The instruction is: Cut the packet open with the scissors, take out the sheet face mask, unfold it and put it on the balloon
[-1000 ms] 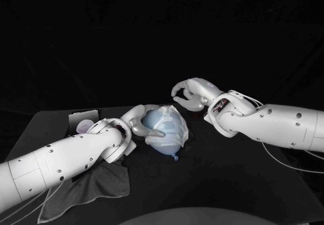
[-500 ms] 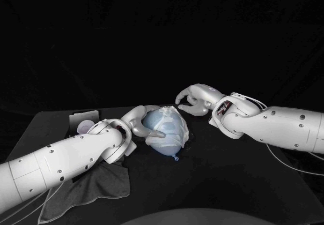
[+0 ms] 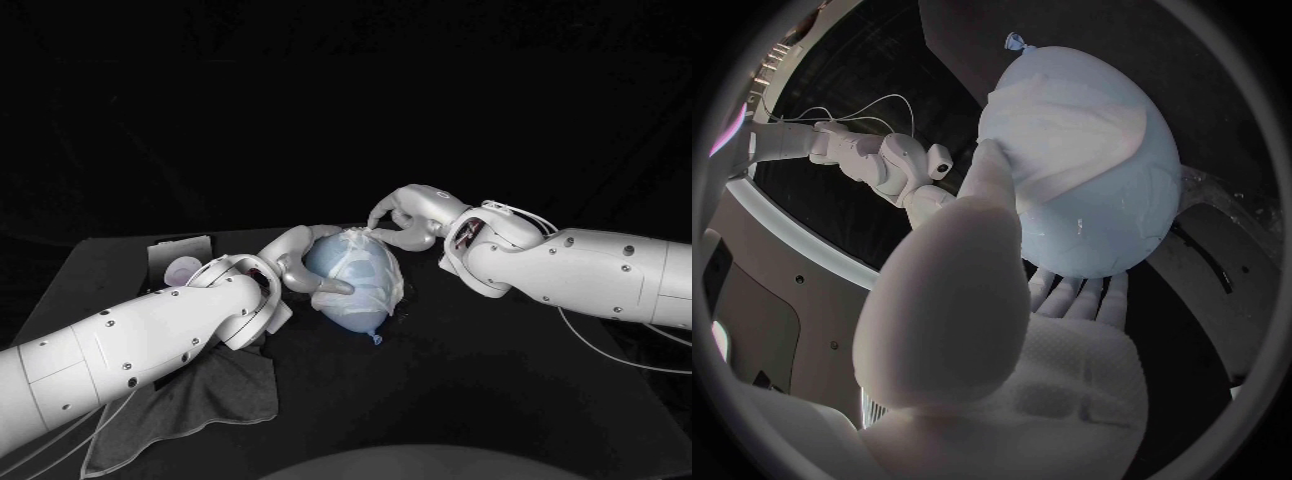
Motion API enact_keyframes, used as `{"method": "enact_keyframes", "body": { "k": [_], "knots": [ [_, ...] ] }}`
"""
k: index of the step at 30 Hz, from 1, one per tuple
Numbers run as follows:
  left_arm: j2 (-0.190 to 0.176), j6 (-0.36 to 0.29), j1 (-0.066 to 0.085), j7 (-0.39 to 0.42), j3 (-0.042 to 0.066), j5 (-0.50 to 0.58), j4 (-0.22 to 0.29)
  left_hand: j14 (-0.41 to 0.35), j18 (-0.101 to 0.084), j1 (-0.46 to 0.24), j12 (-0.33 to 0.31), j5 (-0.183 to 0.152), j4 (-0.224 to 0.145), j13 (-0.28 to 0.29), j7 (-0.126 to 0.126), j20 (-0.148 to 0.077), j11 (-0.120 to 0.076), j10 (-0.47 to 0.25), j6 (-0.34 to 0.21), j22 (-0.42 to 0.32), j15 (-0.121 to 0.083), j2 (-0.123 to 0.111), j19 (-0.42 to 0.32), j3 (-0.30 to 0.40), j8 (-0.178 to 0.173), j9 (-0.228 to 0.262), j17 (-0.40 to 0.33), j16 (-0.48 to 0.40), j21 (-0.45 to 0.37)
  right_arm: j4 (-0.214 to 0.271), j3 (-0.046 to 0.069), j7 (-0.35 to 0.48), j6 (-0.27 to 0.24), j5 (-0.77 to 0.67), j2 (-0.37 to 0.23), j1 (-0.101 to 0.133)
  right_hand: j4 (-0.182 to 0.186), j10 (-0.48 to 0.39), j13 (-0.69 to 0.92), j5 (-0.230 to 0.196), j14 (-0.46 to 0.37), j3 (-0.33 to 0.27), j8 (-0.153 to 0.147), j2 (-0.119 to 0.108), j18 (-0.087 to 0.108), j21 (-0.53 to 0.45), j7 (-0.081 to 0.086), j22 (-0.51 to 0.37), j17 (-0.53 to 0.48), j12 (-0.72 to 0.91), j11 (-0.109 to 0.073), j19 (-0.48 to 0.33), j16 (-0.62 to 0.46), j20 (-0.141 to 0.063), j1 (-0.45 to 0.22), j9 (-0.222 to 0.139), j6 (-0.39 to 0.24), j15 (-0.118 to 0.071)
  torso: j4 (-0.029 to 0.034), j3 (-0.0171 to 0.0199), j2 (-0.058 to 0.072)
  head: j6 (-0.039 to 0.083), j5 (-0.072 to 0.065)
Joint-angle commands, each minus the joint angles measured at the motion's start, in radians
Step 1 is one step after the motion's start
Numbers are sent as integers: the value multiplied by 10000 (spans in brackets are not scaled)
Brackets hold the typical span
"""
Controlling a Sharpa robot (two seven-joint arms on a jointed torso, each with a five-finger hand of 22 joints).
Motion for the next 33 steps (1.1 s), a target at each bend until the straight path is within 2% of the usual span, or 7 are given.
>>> {"method": "enact_keyframes", "body": {
  "k": [1,6,18,25,27,31,33],
  "knots": [
    [15,184,-16,39,-11,70,30,26,201,103,39,-25,-18,6,1224,-85,-24,34,30,-16,-1,-12,-9,46,56,11,13,-9,-66,-103,1,-350,221,12,88,-11,160,1027,2628,-62,1045,-80,-92,-13,26,-4,-19,-5,2635,34,-24,67,35,29,-172,-61,81,-19,0,1,0,-18,0],
    [4,186,-16,37,-11,84,53,26,201,103,39,-25,-18,6,1224,-85,-24,34,30,-16,-1,-12,-9,46,56,11,13,-9,-66,-197,-1,-510,217,19,207,-23,405,1027,2628,-61,1045,-189,-141,66,25,-9,-42,5,2635,34,-40,79,35,25,-283,-137,171,-30,-5,3,1,-31,0],
    [-4,183,-16,29,-11,95,76,26,201,103,39,-25,-18,6,1224,-85,-24,34,30,-16,-1,-12,-9,46,56,11,13,-9,-66,-266,-1,-722,322,20,348,-46,813,1027,2628,-62,1045,-429,-211,61,29,-38,-68,3,2635,34,-66,81,35,6,-468,-250,286,-56,-7,3,-5,-28,1],
    [1,178,-16,29,-11,99,79,20,228,138,36,-26,-19,4,1234,-83,-14,23,7,-22,8,3,-11,139,52,11,13,-23,-71,-263,-1,-733,373,22,385,-56,883,1027,2628,-60,1045,-460,-188,100,24,-24,-115,26,2635,34,-98,103,35,-4,-417,-266,390,-76,-7,2,-3,-31,0],
    [-1,179,-16,29,-11,106,78,20,228,138,36,-26,-19,4,1234,-83,-14,23,7,-22,8,3,-11,139,52,11,13,-23,-71,-245,-1,-680,265,25,386,-61,849,1027,2628,-60,1045,-394,-123,222,20,-3,-185,53,2635,34,-157,128,35,-26,-239,-256,531,-117,-8,2,0,-28,0],
    [-1,182,-16,31,-11,113,77,18,232,145,36,-26,-20,3,1235,-82,-14,21,9,-23,9,3,-11,160,53,12,13,-26,-72,-197,-1,-413,-180,170,377,-67,348,1027,2628,-55,1045,-8,207,574,-32,206,-454,262,2635,34,-400,332,35,-168,594,-121,1007,-311,-10,2,-1,-31,-3],
    [1,183,-16,31,-11,116,73,18,232,145,36,-26,-20,3,1235,-82,-14,21,9,-23,9,3,-11,160,53,12,13,-26,-72,-166,0,-190,-543,351,369,-69,210,1027,2628,-56,1045,112,303,640,-50,265,-489,322,2635,34,-437,391,35,-228,760,-70,1084,-361,-6,5,-3,-34,0]
  ]
}}
